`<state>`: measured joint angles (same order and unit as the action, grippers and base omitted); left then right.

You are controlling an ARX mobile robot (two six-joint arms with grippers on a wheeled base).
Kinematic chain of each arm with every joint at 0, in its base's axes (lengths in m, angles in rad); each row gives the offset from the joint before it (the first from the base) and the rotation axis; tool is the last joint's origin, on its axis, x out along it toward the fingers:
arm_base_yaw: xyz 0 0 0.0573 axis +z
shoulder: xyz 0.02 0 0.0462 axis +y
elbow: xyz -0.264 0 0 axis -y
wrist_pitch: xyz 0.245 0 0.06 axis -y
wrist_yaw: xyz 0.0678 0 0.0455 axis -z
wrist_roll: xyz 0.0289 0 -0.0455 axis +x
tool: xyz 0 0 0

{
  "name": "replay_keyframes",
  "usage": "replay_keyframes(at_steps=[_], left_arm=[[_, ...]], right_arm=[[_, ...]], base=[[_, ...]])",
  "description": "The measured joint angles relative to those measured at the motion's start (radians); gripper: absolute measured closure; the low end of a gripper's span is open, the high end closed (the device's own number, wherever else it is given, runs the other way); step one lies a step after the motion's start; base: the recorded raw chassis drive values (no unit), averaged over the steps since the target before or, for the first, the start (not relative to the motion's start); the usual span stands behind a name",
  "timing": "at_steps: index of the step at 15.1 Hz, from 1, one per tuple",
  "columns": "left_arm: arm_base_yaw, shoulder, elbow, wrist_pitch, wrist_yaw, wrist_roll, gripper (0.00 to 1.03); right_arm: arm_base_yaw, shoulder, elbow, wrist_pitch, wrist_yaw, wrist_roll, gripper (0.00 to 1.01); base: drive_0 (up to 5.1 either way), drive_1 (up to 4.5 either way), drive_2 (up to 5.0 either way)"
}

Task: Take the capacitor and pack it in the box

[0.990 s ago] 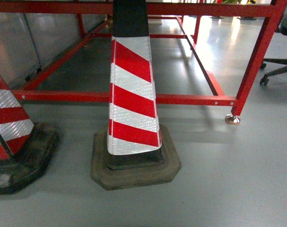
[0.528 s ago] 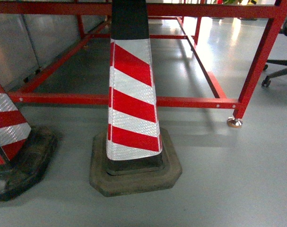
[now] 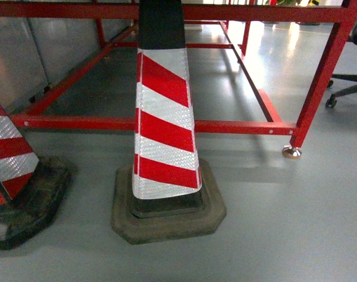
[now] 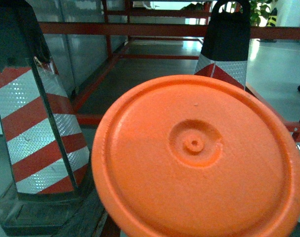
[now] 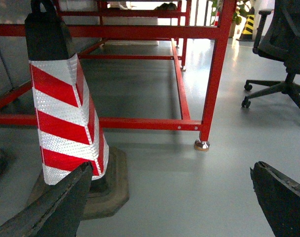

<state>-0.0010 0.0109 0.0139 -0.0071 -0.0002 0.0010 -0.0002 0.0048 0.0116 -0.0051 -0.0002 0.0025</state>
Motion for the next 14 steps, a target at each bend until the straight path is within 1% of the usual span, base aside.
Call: replay_keyframes(at_steps=[14], left_arm=[[0.0, 0.0, 0.0, 0.0, 0.0, 0.0, 0.59]], right_arm=[[0.0, 0.0, 0.0, 0.0, 0.001, 0.002, 0.03]], base=[[0.0, 0.0, 0.0]])
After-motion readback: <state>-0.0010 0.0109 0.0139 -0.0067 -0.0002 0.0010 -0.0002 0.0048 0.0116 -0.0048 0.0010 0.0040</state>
